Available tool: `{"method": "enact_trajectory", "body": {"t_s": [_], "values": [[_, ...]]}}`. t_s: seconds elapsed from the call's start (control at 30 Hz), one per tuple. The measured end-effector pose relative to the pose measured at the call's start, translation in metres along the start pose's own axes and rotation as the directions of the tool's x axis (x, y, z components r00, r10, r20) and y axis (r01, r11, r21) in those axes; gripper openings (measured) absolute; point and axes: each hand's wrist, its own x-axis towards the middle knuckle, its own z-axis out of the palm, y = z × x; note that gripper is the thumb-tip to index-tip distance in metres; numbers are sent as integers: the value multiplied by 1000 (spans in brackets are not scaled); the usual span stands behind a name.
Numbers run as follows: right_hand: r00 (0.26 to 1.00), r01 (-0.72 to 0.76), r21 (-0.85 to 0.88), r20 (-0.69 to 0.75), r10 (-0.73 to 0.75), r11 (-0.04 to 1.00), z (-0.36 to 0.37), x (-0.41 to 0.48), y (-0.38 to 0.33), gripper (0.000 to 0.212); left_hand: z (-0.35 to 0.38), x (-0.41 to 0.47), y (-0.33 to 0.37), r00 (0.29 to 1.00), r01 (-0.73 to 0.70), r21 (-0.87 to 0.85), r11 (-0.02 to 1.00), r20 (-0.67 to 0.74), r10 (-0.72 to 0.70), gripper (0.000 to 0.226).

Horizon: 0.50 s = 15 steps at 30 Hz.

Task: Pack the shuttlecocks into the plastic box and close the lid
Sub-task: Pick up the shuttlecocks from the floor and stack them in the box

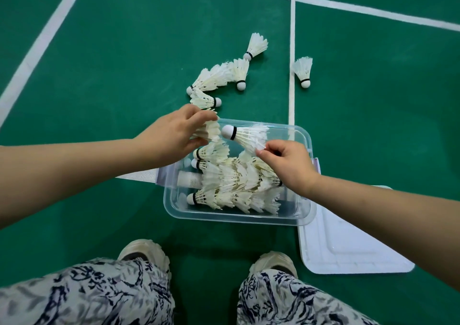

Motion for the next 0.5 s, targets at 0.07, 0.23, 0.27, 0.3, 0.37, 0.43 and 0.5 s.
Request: {"method": "enact_trajectory", "body": {"t_s": [0.07, 0.23, 0.27, 0.3, 0.37, 0.43, 0.5], "values": [[999, 25, -133, 43, -19, 991, 1, 1, 5, 43, 0, 0, -1, 1000, -12, 9, 1000, 2, 12, 49], [991, 87, -375, 123, -43, 923, 1, 5, 4, 40, 0, -1, -4, 1000, -21, 20, 1000, -4, 21, 50], [990, 96, -396, 130, -48, 913, 3, 7, 2, 37, 0, -1, -5, 1000, -26, 23, 999, -3, 26, 50], [989, 113, -419, 139, -59, 901, 4, 10, -1, 33, 0, -1, -5, 999, -34, 26, 999, -3, 35, 50], [981, 156, -470, 173, -82, 869, 10, 16, -8, 27, 0, -1, -5, 999, -49, 31, 998, -3, 49, 50], [971, 191, -504, 220, -88, 843, 18, 24, -13, 23, 0, -1, -6, 999, -47, 28, 998, -4, 47, 50], [962, 216, -536, 260, -84, 816, 27, 31, -18, 25, 0, -1, -6, 999, -45, 21, 999, -9, 45, 50]]}}
